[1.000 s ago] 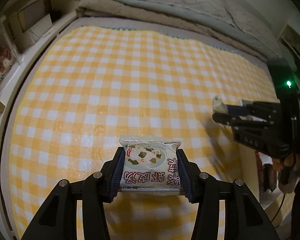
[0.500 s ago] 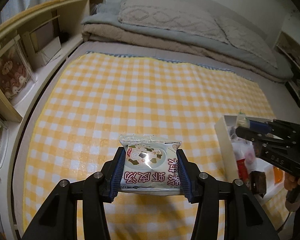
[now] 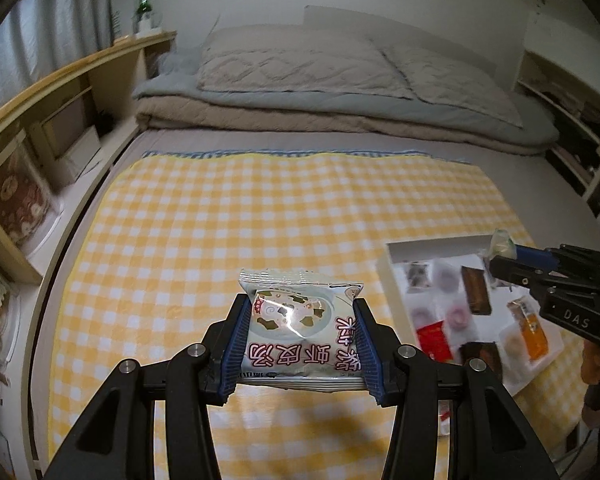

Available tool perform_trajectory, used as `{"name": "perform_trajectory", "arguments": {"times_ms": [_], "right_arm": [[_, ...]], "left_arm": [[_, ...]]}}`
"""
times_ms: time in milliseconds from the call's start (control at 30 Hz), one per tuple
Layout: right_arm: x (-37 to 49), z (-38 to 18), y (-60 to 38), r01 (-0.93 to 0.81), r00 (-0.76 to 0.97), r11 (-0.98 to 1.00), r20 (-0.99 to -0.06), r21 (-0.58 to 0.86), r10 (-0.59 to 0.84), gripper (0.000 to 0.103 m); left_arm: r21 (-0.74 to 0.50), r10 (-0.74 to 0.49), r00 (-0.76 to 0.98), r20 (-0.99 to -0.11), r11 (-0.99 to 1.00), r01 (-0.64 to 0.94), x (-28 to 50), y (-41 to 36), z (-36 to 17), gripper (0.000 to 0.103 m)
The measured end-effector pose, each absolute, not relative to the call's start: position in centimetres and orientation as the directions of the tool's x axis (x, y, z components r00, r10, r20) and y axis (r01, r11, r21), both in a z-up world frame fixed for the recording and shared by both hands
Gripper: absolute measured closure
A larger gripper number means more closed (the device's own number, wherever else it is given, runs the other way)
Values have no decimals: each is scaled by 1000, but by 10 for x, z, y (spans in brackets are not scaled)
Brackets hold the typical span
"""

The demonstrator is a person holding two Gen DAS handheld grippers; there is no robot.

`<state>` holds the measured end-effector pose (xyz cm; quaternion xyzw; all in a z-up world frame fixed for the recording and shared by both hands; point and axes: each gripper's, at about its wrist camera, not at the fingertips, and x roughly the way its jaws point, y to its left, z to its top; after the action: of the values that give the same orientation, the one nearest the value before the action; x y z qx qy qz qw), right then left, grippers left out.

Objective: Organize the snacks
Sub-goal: 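Carry the candy and printed packet into the white tray and open both tools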

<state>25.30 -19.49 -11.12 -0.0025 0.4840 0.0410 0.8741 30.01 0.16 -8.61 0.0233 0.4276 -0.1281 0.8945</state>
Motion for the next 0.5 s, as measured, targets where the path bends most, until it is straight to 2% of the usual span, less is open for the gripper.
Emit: {"name": "perform_trajectory", "arguments": {"times_ms": [500], "right_arm": [[197,-88,-284,86,571,996,-821,30,-25,73]], "left_arm": [[-108,-327,567,-756,917,385,304,-79,-89,54]]}}
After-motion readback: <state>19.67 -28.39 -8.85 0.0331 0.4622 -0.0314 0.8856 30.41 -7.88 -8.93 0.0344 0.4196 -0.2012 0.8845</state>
